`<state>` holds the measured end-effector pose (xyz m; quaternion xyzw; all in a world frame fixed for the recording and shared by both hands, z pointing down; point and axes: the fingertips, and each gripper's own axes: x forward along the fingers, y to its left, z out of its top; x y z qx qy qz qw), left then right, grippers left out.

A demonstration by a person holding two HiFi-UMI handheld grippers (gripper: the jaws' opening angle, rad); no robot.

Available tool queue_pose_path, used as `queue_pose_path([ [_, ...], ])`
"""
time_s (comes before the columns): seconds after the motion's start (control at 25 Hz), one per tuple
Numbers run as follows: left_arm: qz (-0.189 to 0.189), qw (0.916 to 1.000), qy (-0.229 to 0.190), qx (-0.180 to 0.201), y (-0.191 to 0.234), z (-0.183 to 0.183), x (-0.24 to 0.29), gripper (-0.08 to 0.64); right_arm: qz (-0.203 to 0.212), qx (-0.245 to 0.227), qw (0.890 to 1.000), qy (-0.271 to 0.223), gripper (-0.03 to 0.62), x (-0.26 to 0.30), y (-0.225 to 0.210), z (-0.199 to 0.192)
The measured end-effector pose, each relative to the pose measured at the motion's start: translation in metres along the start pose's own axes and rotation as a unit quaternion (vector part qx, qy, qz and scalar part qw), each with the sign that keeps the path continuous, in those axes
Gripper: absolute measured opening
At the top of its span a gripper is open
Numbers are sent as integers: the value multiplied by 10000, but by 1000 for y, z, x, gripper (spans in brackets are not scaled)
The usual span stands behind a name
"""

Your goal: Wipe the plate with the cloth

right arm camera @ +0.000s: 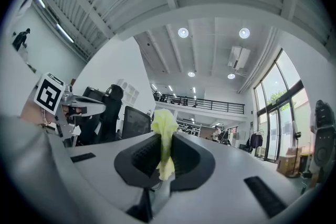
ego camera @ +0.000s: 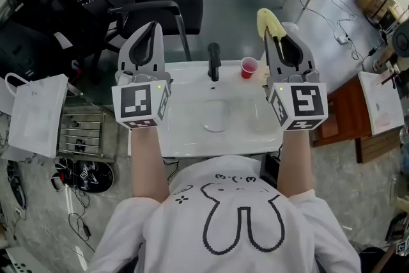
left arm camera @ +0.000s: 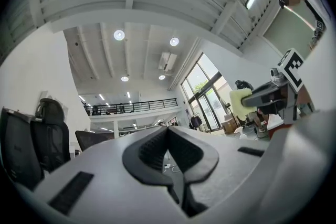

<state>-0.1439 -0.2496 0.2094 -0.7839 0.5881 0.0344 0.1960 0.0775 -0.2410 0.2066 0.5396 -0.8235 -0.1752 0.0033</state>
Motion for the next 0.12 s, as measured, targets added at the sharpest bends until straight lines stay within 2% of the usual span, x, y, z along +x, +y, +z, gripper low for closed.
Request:
queue_pose_path([
  [0.12,-38,9999,-11,-96,-1,1,1,9,5,18,10000,-17,51,1,2,0],
])
